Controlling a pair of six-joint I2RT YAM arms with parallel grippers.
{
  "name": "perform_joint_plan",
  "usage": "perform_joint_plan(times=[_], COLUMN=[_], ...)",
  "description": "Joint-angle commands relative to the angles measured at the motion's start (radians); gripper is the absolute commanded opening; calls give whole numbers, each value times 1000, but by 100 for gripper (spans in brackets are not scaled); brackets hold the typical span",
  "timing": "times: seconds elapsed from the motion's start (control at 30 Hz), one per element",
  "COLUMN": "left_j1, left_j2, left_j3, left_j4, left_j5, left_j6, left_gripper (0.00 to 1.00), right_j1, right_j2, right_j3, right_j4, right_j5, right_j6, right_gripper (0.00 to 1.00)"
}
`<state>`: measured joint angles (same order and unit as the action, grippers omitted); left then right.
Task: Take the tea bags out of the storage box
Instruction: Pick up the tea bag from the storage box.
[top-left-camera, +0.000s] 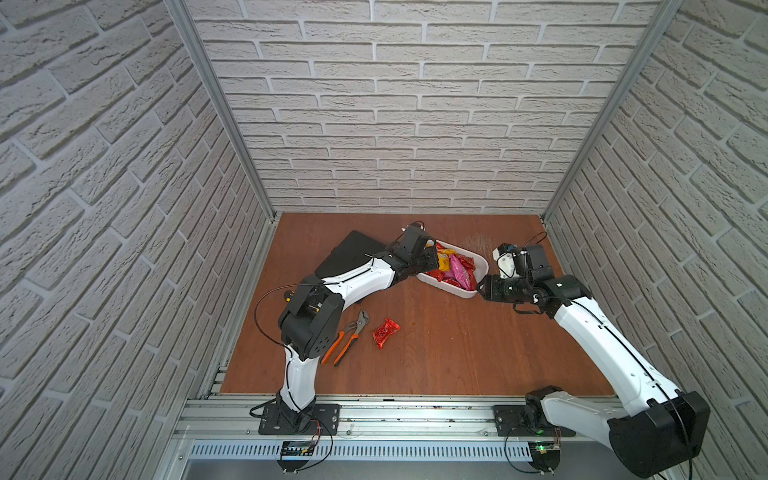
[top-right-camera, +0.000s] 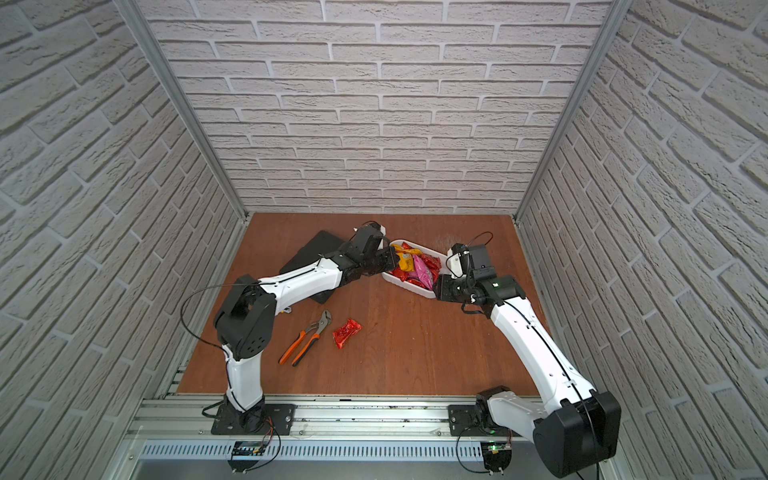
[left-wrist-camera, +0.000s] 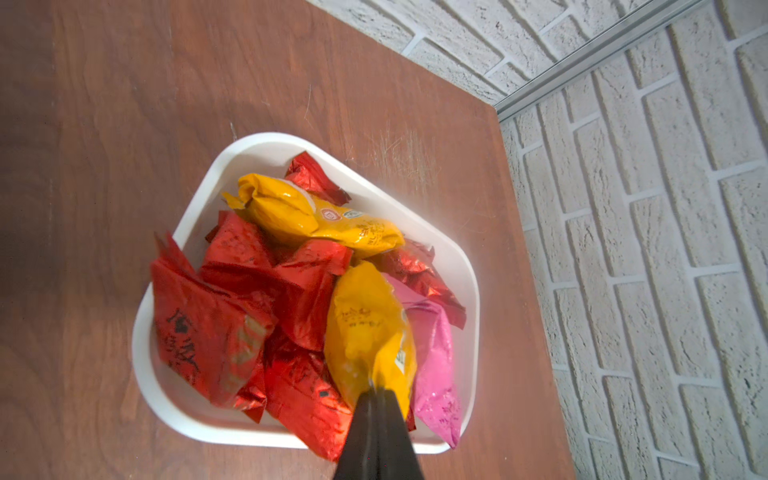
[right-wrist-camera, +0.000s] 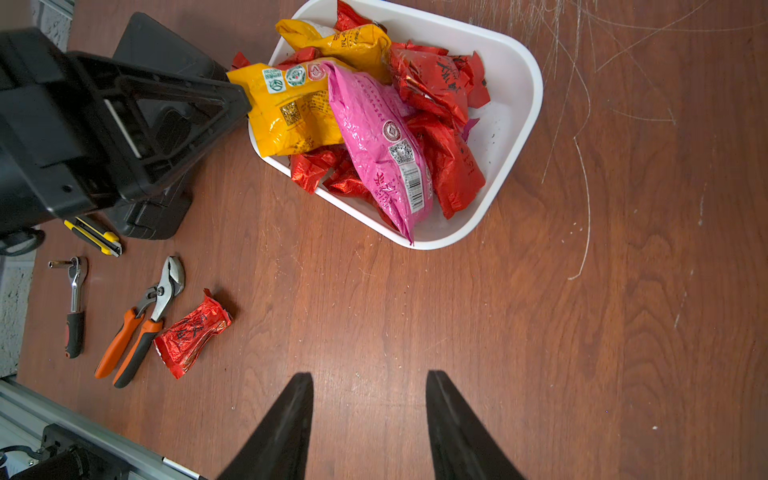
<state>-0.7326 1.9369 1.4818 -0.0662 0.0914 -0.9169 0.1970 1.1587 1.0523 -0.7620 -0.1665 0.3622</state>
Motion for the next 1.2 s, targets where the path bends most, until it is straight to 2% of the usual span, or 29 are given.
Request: perform_joint_plan(times=[0.0,0.17,0.37,0.57,0.77,0.93,1.17], left_j1=[-7,-13,-13,-13,-16,-38,-63], left_j2=[-65,-106,-151,-210,-292,-366,-413], left_j3=[26,41,51,83,65,28,-8], left_j4=[1,-26,-57,-99,-172,-199,-224], left_j5=[-24,-21,-42,-79,-160,-230,-270], left_j6=[4,-63,-258,-423,-592,-697,-751], left_gripper=[0,0,0,0,0,0,0], right_j1=[-10,-11,-10,8,66,158,256], right_j2=[-29,-14,-19,-131,-198,-95,93], right_j3=[-5,59,105,-7,-227,-236,-208], right_j4=[49,50,96,392,773,870,1080], right_j5=[-29,-48,-115,-168,-188,-164,-89], right_j6=[-13,-53,-147,-303,-504,-592,-642], right_gripper=[51,51,49,51,60,65,71])
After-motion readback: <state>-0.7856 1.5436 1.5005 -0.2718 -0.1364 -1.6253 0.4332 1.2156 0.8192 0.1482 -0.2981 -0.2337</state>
